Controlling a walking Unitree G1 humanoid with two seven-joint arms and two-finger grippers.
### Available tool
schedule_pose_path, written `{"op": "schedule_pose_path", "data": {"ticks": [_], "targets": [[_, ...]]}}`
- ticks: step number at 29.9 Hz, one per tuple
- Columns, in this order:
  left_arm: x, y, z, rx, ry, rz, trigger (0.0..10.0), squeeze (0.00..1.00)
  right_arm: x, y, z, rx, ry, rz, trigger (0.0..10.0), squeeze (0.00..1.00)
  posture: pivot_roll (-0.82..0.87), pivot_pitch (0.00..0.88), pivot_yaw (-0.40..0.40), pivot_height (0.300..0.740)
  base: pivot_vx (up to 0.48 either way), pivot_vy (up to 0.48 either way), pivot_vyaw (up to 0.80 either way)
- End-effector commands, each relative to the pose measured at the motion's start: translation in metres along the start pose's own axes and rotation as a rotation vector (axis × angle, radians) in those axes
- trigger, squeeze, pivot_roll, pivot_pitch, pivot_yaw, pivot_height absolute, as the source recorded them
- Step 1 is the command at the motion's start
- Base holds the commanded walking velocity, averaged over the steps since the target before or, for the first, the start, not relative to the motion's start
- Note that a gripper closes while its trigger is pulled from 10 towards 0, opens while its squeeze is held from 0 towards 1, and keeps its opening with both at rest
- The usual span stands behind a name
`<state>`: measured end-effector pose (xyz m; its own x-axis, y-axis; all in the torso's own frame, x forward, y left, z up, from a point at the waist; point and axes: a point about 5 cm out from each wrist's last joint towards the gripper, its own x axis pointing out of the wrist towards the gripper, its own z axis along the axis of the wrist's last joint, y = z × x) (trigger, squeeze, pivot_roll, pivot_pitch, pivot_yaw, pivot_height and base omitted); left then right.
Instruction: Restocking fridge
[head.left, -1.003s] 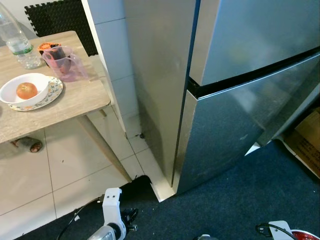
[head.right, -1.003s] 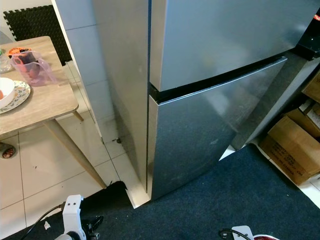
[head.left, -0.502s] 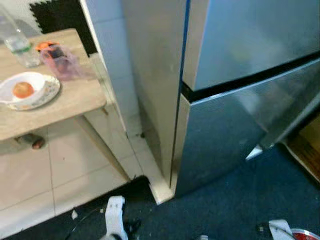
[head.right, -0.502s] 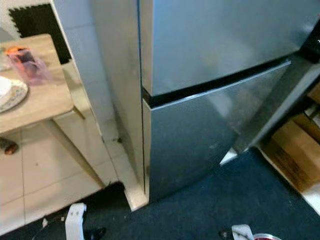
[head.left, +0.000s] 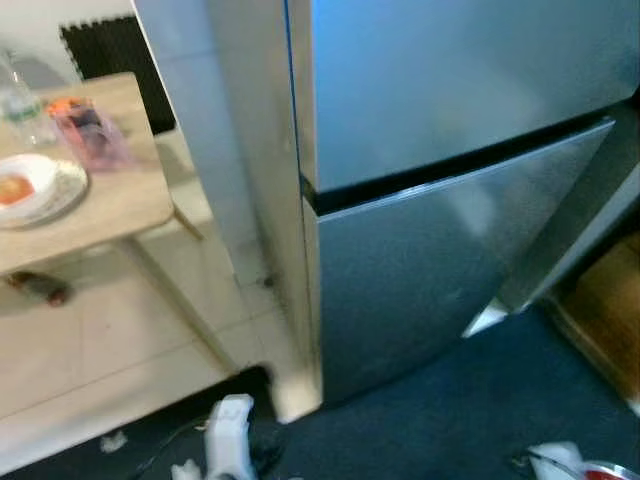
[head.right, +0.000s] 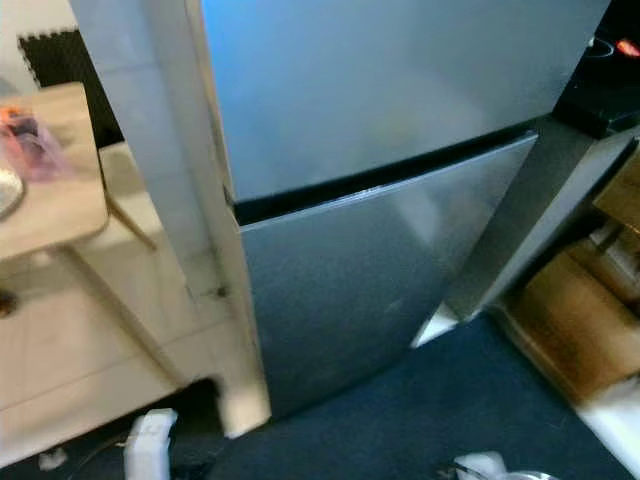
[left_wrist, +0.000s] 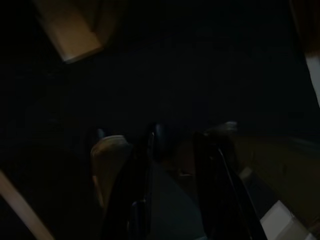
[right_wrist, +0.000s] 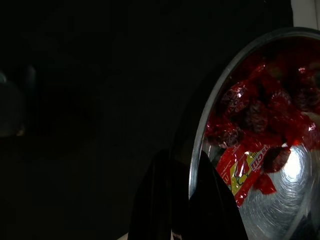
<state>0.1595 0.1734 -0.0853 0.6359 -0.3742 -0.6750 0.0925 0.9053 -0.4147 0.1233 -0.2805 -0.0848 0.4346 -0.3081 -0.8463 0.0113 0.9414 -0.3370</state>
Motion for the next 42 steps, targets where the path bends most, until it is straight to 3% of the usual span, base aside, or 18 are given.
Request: {"op": "schedule_pose_path", "data": {"ticks": [1, 11, 13, 15, 18, 19, 20, 21, 22, 27, 29, 30, 31, 32, 34, 37, 40, 42], "targets": [[-0.002, 0.004, -0.003, -0.022, 0.002, 0.031, 10.0, 0.00, -0.001, -0.004, -0.007, -0.022, 0.023, -0.012, 10.0, 0.00, -0.02, 0.093, -0.007, 0.740, 0.000, 0.000, 0.00], [-0.007, 0.017, 0.010, -0.042, -0.058, 0.097, 10.0, 0.00, -0.001, -0.005, -0.007, -0.024, 0.025, -0.010, 10.0, 0.00, -0.02, 0.093, -0.005, 0.740, 0.000, 0.000, 0.00], [-0.009, 0.026, 0.027, -0.065, -0.138, 0.130, 10.0, 0.00, -0.001, -0.005, -0.007, -0.026, 0.025, -0.010, 10.0, 0.00, -0.02, 0.094, -0.007, 0.740, 0.000, 0.000, 0.00], [-0.009, 0.026, 0.027, -0.065, -0.138, 0.130, 10.0, 0.00, -0.001, -0.005, -0.007, -0.026, 0.025, -0.010, 10.0, 0.00, -0.02, 0.094, -0.007, 0.740, 0.000, 0.000, 0.00], [-0.011, 0.035, 0.049, -0.097, -0.240, 0.155, 10.0, 0.00, -0.001, -0.005, -0.007, -0.027, 0.024, -0.008, 10.0, 0.00, -0.02, 0.095, -0.009, 0.740, 0.000, 0.000, 0.00], [-0.014, 0.040, 0.065, -0.130, -0.314, 0.146, 10.0, 0.00, -0.001, -0.005, -0.007, -0.030, 0.024, -0.007, 10.0, 0.00, -0.02, 0.095, -0.010, 0.740, 0.000, 0.000, 0.00], [-0.014, 0.040, 0.065, -0.130, -0.314, 0.146, 10.0, 0.00, -0.001, -0.005, -0.007, -0.030, 0.024, -0.007, 10.0, 0.00, -0.02, 0.095, -0.010, 0.740, 0.000, 0.000, 0.00], [-0.018, 0.045, 0.082, -0.158, -0.391, 0.120, 10.0, 0.94, -0.001, -0.006, -0.007, -0.033, 0.024, -0.006, 10.0, 0.00, -0.02, 0.095, -0.010, 0.740, 0.000, 0.000, 0.00], [-0.022, 0.048, 0.098, -0.169, -0.457, 0.076, 10.0, 1.00, -0.001, -0.006, -0.007, -0.036, 0.023, -0.005, 10.0, 0.00, -0.02, 0.095, -0.010, 0.740, 0.000, 0.000, 0.00], [-0.026, 0.051, 0.113, -0.168, -0.514, 0.024, 10.0, 1.00, -0.001, -0.006, -0.007, -0.038, 0.023, -0.004, 10.0, 0.00, -0.02, 0.095, -0.010, 0.740, 0.000, 0.000, 0.00], [-0.037, 0.049, 0.142, -0.178, -0.627, -0.189, 10.0, 1.00, -0.001, -0.006, -0.008, -0.041, 0.027, -0.005, 10.0, 0.00, -0.02, 0.096, -0.008, 0.740, 0.000, 0.000, 0.00], [-0.037, 0.049, 0.142, -0.178, -0.627, -0.189, 10.0, 1.00, -0.001, -0.006, -0.008, -0.041, 0.027, -0.005, 10.0, 0.00, -0.02, 0.096, -0.008, 0.740, 0.000, 0.000, 0.00], [-0.042, 0.047, 0.154, -0.160, -0.666, -0.288, 10.0, 1.00, -0.001, -0.006, -0.009, -0.043, 0.029, -0.005, 10.0, 0.00, -0.02, 0.096, -0.008, 0.740, 0.000, 0.000, 0.00], [-0.047, 0.043, 0.164, -0.120, -0.685, -0.386, 10.0, 1.00, -0.001, -0.006, -0.009, -0.044, 0.030, -0.005, 10.0, 0.00, -0.02, 0.096, -0.008, 0.740, 0.000, 0.000, 0.00], [-0.051, 0.040, 0.171, -0.078, -0.683, -0.451, 10.0, 1.00, -0.002, -0.006, -0.009, -0.044, 0.031, -0.005, 10.0, 0.00, -0.02, 0.096, -0.008, 0.740, 0.000, 0.000, 0.00], [-0.059, 0.026, 0.186, 0.054, -0.621, -0.650, 10.0, 1.00, -0.002, -0.006, -0.010, -0.045, 0.032, -0.006, 10.0, 0.00, -0.02, 0.096, -0.007, 0.740, 0.000, 0.000, 0.00], [-0.060, 0.021, 0.195, 0.111, -0.610, -0.686, 10.0, 1.00, -0.002, -0.007, -0.010, -0.045, 0.032, -0.007, 10.0, 0.00, -0.02, 0.096, -0.007, 0.740, 0.000, 0.000, 0.00], [-0.064, 0.012, 0.214, 0.220, -0.625, -0.710, 10.0, 1.00, -0.002, -0.007, -0.009, -0.045, 0.031, -0.008, 10.0, 0.00, -0.02, 0.096, -0.007, 0.740, 0.000, 0.000, 0.00]]}}
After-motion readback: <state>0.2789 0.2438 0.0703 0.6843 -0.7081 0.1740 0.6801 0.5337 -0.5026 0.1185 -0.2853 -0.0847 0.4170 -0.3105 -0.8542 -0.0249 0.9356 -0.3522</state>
